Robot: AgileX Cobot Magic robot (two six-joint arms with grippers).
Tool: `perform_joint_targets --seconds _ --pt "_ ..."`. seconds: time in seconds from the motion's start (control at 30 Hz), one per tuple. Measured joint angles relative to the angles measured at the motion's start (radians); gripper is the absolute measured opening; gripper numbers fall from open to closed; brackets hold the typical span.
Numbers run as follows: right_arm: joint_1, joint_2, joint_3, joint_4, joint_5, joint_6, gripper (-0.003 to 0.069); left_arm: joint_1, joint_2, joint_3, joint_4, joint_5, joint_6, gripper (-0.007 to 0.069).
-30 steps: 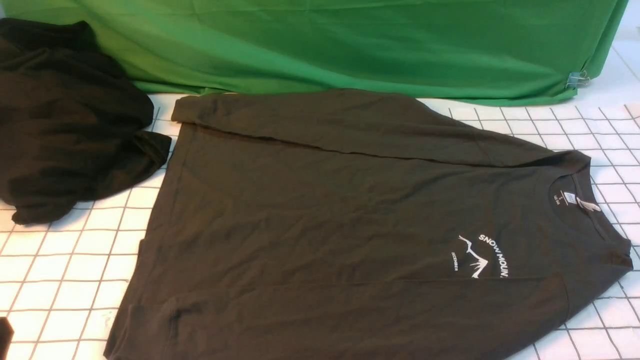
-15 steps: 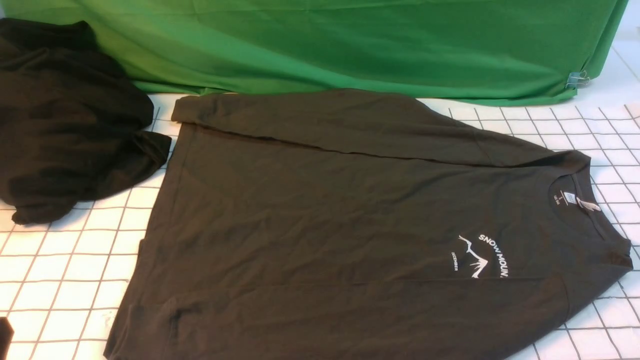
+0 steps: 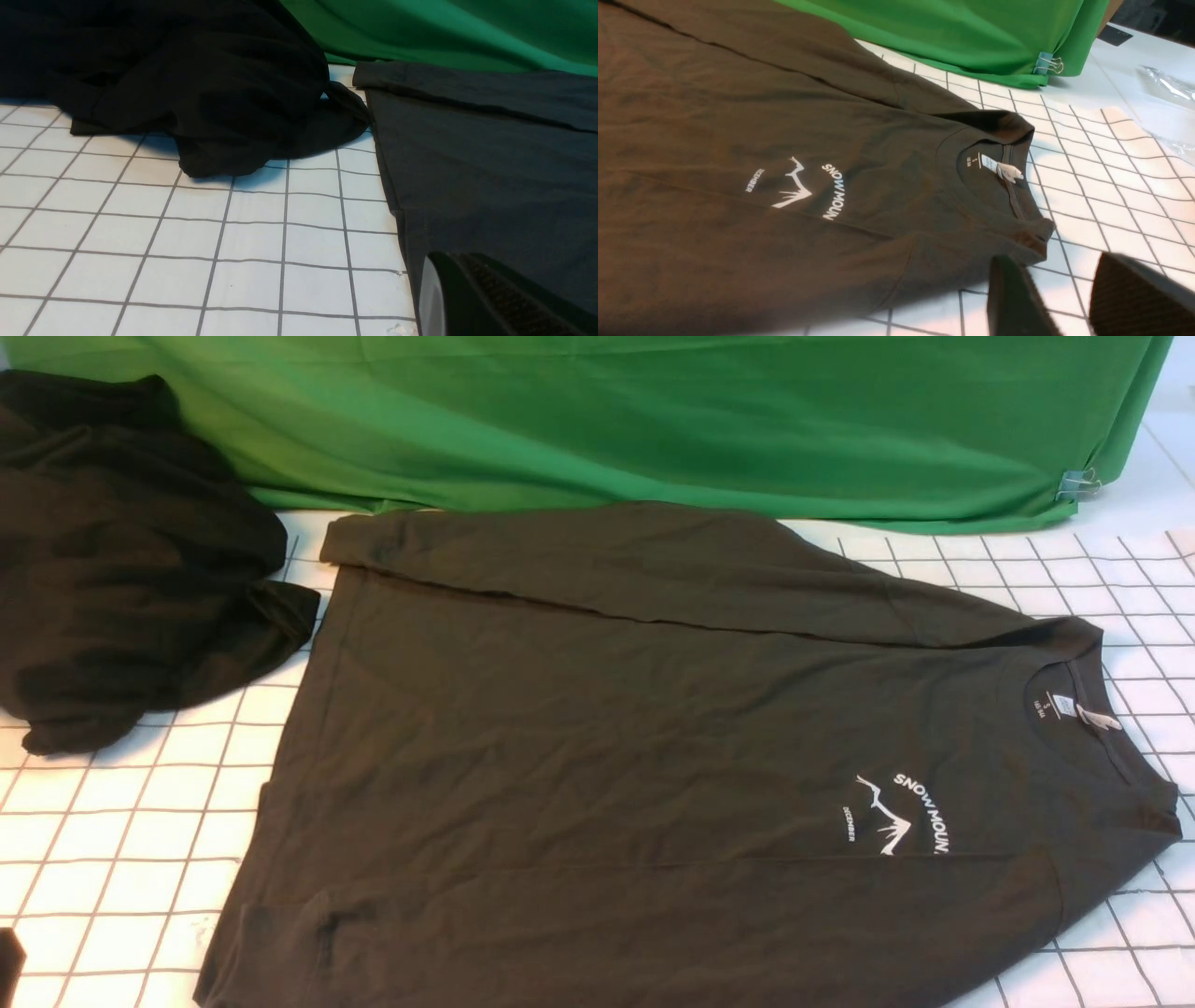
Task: Fold a long-sleeved shirt over a white checkered tablecloth.
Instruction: 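Grasp the left edge of the dark T-shirt lying flat on the table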
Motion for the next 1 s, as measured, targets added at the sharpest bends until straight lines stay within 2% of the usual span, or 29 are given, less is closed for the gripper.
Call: perform_joint_targets --seconds 0.4,0.5,0.53,0.57,0.6,0.67,0.7,0.73,0.9,1.0 --pt "0.000 0.000 0.000 0.000 -0.001 0.000 0.0243 0.000 0.000 0.000 0.000 0.000 0.000 0.0021" --pt "0.000 0.000 0.000 0.069 -0.036 0.082 0.0243 0.000 0.000 0.000 -0.183 -0.011 -0.071 0.0021" --pt "0.000 0.000 0.000 0.146 -0.053 0.172 0.0243 0.000 0.000 0.000 -0.325 -0.011 -0.125 0.0021" --pt "0.000 0.000 0.000 0.159 -0.056 0.189 0.0243 0.000 0.000 0.000 -0.350 -0.010 -0.148 0.0021" --pt "0.000 0.000 0.000 0.255 -0.077 0.337 0.0243 0.000 0.000 0.000 -0.570 0.001 -0.226 0.0021" --pt "0.000 0.000 0.000 0.300 -0.094 0.453 0.0243 0.000 0.000 0.000 -0.718 0.008 -0.274 0.0021" --pt "0.000 0.000 0.000 0.303 -0.094 0.463 0.0243 0.000 0.000 0.000 -0.731 0.009 -0.277 0.0021" --pt "0.000 0.000 0.000 0.320 -0.107 0.513 0.0243 0.000 0.000 0.000 -0.800 0.012 -0.294 0.0021" --pt "0.000 0.000 0.000 0.334 -0.115 0.609 0.0242 0.000 0.000 0.000 -0.867 -0.009 -0.337 0.0021" --pt "0.002 0.000 -0.003 0.335 -0.119 0.638 0.0228 0.000 0.000 -0.016 -0.908 -0.021 -0.313 0.0021"
